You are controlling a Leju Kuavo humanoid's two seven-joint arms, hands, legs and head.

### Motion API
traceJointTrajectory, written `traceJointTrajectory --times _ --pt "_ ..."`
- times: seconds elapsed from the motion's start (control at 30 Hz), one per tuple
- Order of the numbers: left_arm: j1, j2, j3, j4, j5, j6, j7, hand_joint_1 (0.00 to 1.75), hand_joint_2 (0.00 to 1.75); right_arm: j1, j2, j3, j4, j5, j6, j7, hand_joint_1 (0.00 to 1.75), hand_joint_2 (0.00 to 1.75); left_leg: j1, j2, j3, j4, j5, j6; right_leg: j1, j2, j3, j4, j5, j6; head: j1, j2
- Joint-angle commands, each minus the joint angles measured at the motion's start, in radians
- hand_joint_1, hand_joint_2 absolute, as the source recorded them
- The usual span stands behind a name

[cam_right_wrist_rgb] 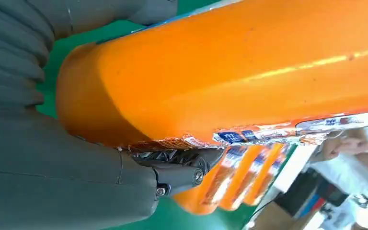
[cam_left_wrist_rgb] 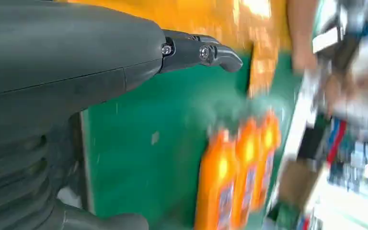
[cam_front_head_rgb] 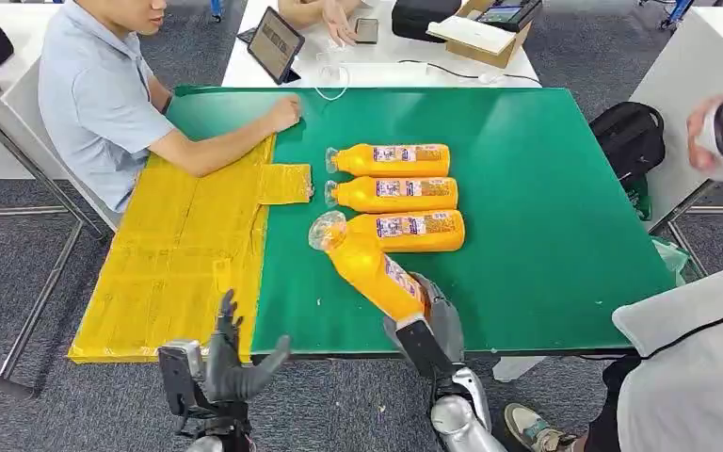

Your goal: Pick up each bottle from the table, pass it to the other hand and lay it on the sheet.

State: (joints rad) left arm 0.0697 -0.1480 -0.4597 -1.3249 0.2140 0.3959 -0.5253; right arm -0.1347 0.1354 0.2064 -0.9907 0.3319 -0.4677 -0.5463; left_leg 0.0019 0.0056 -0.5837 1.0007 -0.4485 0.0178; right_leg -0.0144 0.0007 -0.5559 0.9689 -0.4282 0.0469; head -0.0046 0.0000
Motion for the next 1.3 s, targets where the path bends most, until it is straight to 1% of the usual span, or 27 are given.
traceJointTrajectory --times 0.03,0.07,0.13,0.17,0.23,0.4,0.5,0.73,1.1,1.13,1.3 --pt "-0.051 0.058 -0.094 0.031 0.014 -0.071 0.02 0.0 1.75 -0.004 0.045 0.196 0.028 0.021 0.016 -0.04 1.75 1.75 0.001 0.001 0.002 0.0 -0.001 -0.002 0.001 0.001 0.001 0.0 -0.001 -0.003 0.0 0.0" --pt "-0.053 0.057 -0.093 0.031 0.014 -0.07 0.02 0.0 1.75 -0.002 0.051 0.201 0.03 0.023 0.009 -0.041 1.75 1.75 0.001 0.0 0.002 -0.001 -0.001 -0.002 0.001 0.001 0.001 0.0 -0.001 -0.003 0.0 0.0" --pt "-0.059 0.044 -0.08 0.025 0.038 -0.093 0.023 0.0 1.75 -0.023 0.066 0.273 0.079 0.02 0.029 -0.055 1.75 1.75 0.002 0.001 0.002 -0.001 -0.001 -0.002 0.002 0.001 0.001 0.0 -0.001 -0.003 0.0 0.0" --pt "-0.061 0.043 -0.08 0.023 0.038 -0.093 0.023 0.0 1.75 -0.021 0.072 0.279 0.082 0.024 0.021 -0.055 1.75 1.75 0.001 0.002 0.001 -0.001 -0.001 -0.001 0.001 0.001 -0.001 0.0 0.0 -0.002 0.0 0.0" --pt "-0.06 0.042 -0.075 0.01 0.089 -0.142 0.041 0.0 1.75 -0.046 0.088 0.335 0.141 0.013 0.019 -0.065 1.75 1.75 0.002 0.001 0.001 -0.001 -0.001 -0.001 0.001 0.001 0.0 0.0 0.0 -0.002 0.0 0.0" --pt "-0.061 0.034 -0.069 -0.005 0.125 -0.162 0.053 0.0 1.75 -0.079 0.107 0.393 0.201 -0.005 0.014 -0.088 1.75 1.75 0.002 0.002 0.001 0.0 -0.001 -0.001 0.002 0.002 0.0 0.001 -0.001 -0.003 0.0 0.0" --pt "-0.062 0.018 -0.047 -0.02 0.219 -0.194 0.1 0.0 1.75 -0.099 0.117 0.436 0.231 -0.031 0.015 -0.079 1.75 1.75 0.001 0.002 -0.001 -0.001 0.0 -0.001 0.001 0.001 -0.001 0.0 0.0 -0.002 0.0 0.0" --pt "-0.052 0.031 -0.053 -0.055 0.313 -0.26 0.136 0.0 1.75 -0.122 0.122 0.476 0.294 -0.078 0.016 -0.078 1.75 1.75 0.001 0.0 0.0 -0.001 0.0 -0.001 0.001 0.0 0.0 0.0 0.0 -0.002 0.0 0.0" --pt "-0.051 0.036 -0.045 -0.043 0.324 -0.264 0.139 0.0 1.75 -0.128 0.13 0.495 0.302 -0.08 0.029 -0.081 1.75 1.75 0.001 -0.001 0.001 -0.001 0.0 -0.001 0.001 -0.001 0.0 0.0 -0.001 -0.002 0.0 0.0" --pt "-0.027 0.03 0.005 -0.062 0.401 -0.281 0.149 1.75 1.75 -0.129 0.145 0.528 0.291 -0.113 0.029 -0.103 0.0 0.0 0.002 0.001 0.001 -0.001 -0.001 -0.001 0.001 0.001 0.0 0.0 -0.001 -0.002 0.0 0.0" --pt "-0.036 0.026 0.016 -0.06 0.419 -0.29 0.154 1.75 1.75 -0.125 0.133 0.53 0.279 -0.139 0.013 -0.115 0.0 0.0 0.002 0.0 0.0 0.0 -0.001 -0.001 0.002 -0.001 0.0 0.0 -0.001 -0.002 0.0 0.0"
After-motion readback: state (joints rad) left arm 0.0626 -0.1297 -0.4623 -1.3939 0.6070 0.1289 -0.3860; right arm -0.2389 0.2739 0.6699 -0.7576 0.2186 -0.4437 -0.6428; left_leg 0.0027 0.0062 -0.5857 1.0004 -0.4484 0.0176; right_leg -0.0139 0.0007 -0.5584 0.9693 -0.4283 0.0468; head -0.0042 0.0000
